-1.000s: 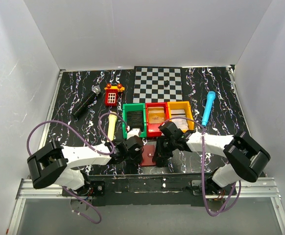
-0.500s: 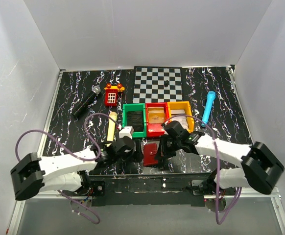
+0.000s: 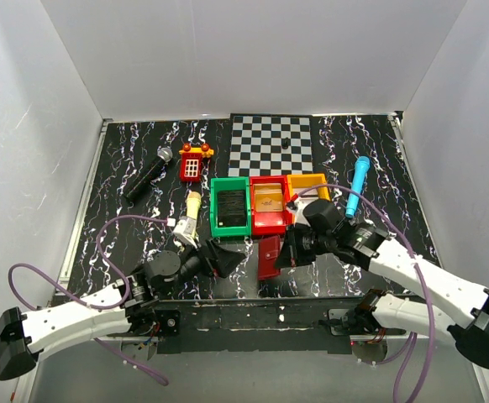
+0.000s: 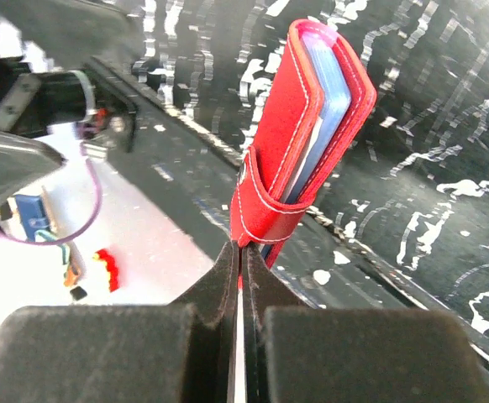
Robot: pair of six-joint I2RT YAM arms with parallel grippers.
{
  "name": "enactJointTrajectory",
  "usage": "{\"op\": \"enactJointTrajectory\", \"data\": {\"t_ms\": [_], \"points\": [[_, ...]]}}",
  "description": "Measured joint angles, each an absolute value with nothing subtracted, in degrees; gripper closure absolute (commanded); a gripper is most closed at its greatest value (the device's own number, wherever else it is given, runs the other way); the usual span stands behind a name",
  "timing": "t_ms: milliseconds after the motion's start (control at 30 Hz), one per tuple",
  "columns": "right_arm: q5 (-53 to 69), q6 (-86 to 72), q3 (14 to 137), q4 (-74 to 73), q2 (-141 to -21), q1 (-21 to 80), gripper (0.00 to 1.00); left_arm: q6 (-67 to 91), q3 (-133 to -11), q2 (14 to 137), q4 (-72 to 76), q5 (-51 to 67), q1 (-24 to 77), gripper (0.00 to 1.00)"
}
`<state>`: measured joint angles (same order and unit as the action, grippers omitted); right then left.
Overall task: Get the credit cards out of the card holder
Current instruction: Pick up the card holder from the center of the board.
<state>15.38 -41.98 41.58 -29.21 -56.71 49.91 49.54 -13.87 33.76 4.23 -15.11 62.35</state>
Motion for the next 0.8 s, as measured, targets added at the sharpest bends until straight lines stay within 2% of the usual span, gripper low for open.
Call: {"op": "enactJointTrajectory", "data": {"t_ms": [267, 467, 800], "points": [[24.3, -37.8, 52.2, -31.2, -53.8, 49.9, 0.99, 47.2, -10.5, 31.0, 23.7, -3.7, 60.6, 0.02], [30.8, -37.5, 52.1, -27.8, -51.8, 49.9, 0.99, 50.2, -5.9, 32.5, 37.9, 6.7, 55.9, 0.02], [36.8, -39.1, 48.8, -19.8, -49.2, 49.9, 0.99, 53.7, -5.0, 35.2, 46.9, 14.9, 52.1, 0.02]]}}
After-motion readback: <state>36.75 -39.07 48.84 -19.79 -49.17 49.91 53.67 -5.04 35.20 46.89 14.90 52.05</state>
